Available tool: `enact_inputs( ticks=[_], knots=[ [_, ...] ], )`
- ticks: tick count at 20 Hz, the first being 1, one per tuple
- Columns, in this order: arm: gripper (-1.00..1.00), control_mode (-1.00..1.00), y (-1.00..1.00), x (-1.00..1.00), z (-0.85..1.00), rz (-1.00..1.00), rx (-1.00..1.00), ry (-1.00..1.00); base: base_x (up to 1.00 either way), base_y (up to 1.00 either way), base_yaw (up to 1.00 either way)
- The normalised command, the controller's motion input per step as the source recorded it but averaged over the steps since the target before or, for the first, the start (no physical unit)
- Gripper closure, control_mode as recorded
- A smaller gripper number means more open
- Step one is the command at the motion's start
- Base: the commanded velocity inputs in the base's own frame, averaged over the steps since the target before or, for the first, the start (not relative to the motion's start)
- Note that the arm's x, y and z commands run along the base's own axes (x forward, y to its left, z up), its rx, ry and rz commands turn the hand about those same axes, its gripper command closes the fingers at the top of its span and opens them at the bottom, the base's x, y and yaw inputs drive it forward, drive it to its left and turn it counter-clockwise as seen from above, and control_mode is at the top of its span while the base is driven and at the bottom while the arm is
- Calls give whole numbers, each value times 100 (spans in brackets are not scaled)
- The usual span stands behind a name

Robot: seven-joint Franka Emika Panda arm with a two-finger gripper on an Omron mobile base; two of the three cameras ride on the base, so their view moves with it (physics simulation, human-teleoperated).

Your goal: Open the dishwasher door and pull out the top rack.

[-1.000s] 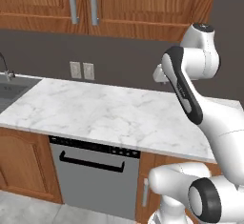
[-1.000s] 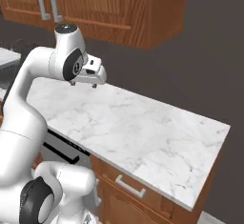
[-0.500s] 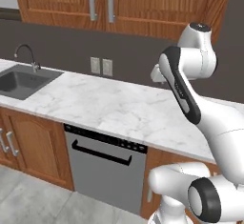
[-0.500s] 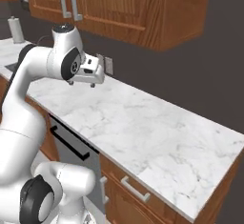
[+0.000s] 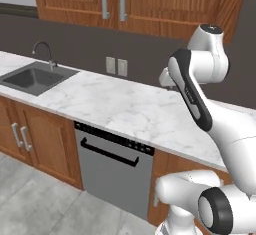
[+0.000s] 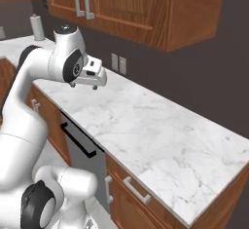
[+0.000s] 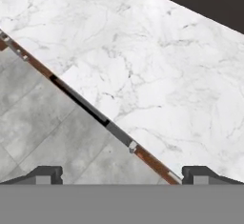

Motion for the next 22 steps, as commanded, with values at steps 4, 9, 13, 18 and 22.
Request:
enact_inputs(
  ticks=[4, 9, 13, 18, 22],
  knots=[
    [-100, 100, 0, 0, 0, 0, 0, 0, 0, 0, 22],
    [-100, 100, 0, 0, 0, 0, 0, 0, 10, -4, 22],
    [-100, 100, 0, 0, 0, 0, 0, 0, 19, -5, 24],
    [-100, 100, 0, 0, 0, 0, 0, 0, 17, 0, 19],
    [-100, -100, 3, 0, -6, 9, 0, 0, 3, 0, 4]
  ],
)
